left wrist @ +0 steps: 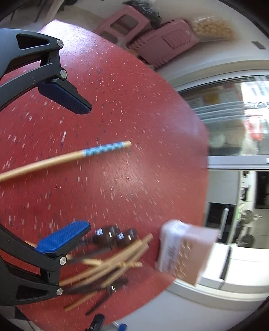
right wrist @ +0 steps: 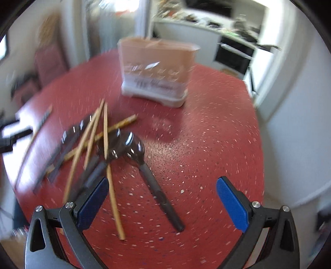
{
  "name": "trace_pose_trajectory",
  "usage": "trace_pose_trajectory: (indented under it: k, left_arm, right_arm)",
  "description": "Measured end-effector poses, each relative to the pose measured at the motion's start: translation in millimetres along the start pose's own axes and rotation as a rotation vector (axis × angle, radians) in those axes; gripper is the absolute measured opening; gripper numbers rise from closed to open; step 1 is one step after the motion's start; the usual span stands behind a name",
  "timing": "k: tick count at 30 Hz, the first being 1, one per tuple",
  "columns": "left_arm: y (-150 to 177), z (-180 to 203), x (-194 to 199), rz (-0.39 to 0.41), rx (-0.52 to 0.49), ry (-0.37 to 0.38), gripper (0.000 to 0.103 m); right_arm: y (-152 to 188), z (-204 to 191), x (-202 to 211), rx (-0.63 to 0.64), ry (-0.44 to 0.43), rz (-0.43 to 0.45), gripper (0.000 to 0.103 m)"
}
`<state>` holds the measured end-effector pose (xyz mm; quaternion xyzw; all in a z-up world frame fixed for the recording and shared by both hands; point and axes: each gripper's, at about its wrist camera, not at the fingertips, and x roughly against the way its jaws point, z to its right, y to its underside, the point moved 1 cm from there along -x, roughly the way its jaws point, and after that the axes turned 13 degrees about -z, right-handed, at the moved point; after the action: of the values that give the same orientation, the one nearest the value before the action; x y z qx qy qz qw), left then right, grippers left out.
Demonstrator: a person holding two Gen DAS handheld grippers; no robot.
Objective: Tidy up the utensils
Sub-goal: 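Grasp a metal spoon with the right tool while the left tool grasps the blue-patterned chopstick, then carry the spoon and chopstick to the beige caddy and lower them in with both tools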
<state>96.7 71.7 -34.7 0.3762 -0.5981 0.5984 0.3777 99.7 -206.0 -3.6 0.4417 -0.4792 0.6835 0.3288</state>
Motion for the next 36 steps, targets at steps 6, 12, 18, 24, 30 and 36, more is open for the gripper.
trace_pose_trajectory:
  k: [6, 12, 18, 24, 30, 36]
  left_arm:
    - [-11.6, -15.5, -33.7, -0.164, 0.023, 0.034, 0.103]
    - [-20.8, -16.2, -44.3, -0.253, 0.007, 0.029, 0.103]
    - [-33.7, -7.1, -48.5, -0.324, -0.023, 0.031, 0.098]
    - [-43.9, 4.8, -42.9, -0.355, -0.061, 0.039, 0.051]
    - [-44.4, 5.0, -37.5, -0.324, -0.04, 0.082, 0.037]
    - [-37.8, 4.3, -5.0, -0.179, -0.017, 0.143, 0.037]
  right_arm:
    - [-23.1, -17.4, -23.5, 0.188, 0.054, -0.132, 0.087]
    - [-45.6, -24.2, -47.8, 0.265, 0.028, -0.253, 0.063]
    - [-61.8, -21.0, -61.0, 0.27, -0.014, -0.327, 0.051]
    - [-76.5, -3.5, -68.9, 0.182, -0.149, -0.399, 0.018]
    - [-75.8, 17.8, -72.7, 0.141, -0.142, -0.366, 0.013]
    - [-63.6, 63.0, -46.9, 0.002, -0.222, -0.241, 0.013]
